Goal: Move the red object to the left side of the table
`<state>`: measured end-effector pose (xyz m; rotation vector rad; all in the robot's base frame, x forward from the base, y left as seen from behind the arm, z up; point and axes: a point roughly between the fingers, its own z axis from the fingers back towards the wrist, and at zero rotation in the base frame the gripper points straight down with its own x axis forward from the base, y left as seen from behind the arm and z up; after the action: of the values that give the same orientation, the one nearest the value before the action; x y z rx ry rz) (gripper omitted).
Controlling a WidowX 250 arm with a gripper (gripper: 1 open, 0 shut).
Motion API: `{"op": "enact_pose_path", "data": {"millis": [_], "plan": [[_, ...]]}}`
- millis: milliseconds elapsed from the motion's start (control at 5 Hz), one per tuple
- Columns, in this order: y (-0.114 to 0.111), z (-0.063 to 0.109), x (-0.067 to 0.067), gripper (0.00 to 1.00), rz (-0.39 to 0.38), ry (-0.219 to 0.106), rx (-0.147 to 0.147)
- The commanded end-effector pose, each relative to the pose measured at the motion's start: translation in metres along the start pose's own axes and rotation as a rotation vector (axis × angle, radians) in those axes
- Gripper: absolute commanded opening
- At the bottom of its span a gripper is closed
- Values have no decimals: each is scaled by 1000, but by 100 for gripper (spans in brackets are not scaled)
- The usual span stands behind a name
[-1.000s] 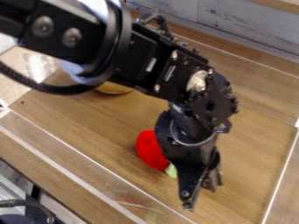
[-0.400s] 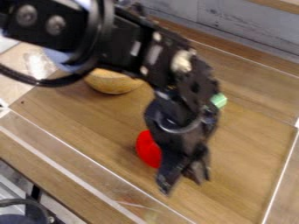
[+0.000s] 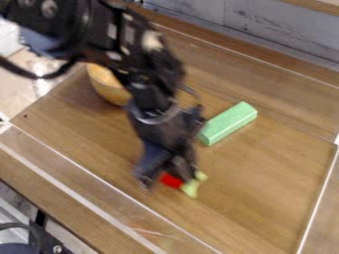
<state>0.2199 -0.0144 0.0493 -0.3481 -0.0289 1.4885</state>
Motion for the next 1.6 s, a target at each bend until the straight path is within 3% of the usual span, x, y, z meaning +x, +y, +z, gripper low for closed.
{"op": "enact_pose_path", "data": {"millis": [0,200,600,1000,1400], "plan": [[-15,7,23,0,-22,17,-31],[-23,5,41,0,-50,35,-30],[-22,3,42,0,-160,47,-18],[-14,10,47,0,-186,23,-22],[-5,-2,36,0,-130,-38,-46]]}}
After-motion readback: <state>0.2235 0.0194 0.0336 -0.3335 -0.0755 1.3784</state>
